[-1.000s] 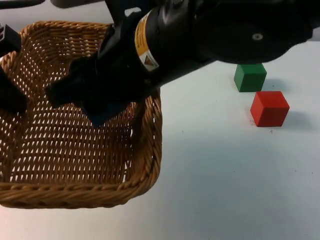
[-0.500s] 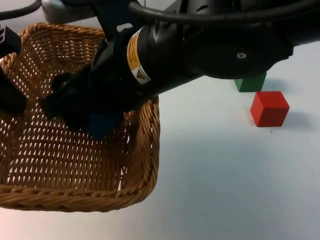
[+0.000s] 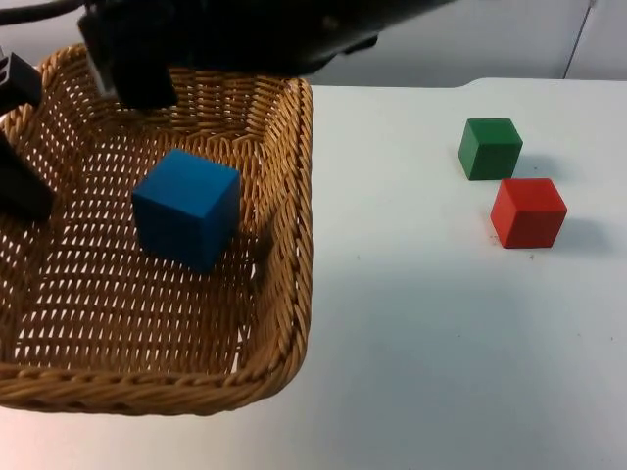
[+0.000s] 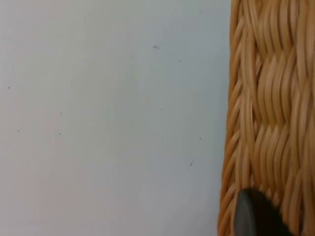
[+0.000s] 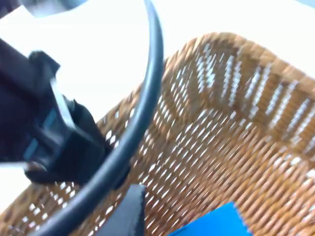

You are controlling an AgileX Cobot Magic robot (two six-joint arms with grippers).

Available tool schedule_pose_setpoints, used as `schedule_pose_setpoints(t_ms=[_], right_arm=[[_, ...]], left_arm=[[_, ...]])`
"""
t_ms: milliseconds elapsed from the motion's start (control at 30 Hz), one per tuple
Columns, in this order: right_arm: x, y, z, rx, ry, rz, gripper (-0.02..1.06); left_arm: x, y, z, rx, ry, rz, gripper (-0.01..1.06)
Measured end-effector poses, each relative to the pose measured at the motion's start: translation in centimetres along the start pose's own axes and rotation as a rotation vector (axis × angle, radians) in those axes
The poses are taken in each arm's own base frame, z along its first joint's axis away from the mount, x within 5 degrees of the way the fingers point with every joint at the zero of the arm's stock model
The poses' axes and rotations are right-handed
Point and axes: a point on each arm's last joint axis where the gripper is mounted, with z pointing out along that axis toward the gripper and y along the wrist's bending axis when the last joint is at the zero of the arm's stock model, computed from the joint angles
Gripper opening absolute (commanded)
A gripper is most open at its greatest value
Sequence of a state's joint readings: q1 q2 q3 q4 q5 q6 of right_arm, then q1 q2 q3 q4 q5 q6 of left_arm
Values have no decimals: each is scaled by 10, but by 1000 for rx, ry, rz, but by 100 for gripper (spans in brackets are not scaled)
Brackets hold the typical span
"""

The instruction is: Pick up the basket with the left hand and place the blue cube into the basket with the right hand.

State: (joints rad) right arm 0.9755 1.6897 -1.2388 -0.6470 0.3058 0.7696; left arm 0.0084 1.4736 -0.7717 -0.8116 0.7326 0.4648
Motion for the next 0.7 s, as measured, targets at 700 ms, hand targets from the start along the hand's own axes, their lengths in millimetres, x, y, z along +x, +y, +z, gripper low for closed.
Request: schedule_pose_setpoints(t_ms=[700], right_arm=[[67, -47, -206, -11, -325, -98, 101]], left_arm=[[-7, 3, 0, -37, -71, 28, 0]])
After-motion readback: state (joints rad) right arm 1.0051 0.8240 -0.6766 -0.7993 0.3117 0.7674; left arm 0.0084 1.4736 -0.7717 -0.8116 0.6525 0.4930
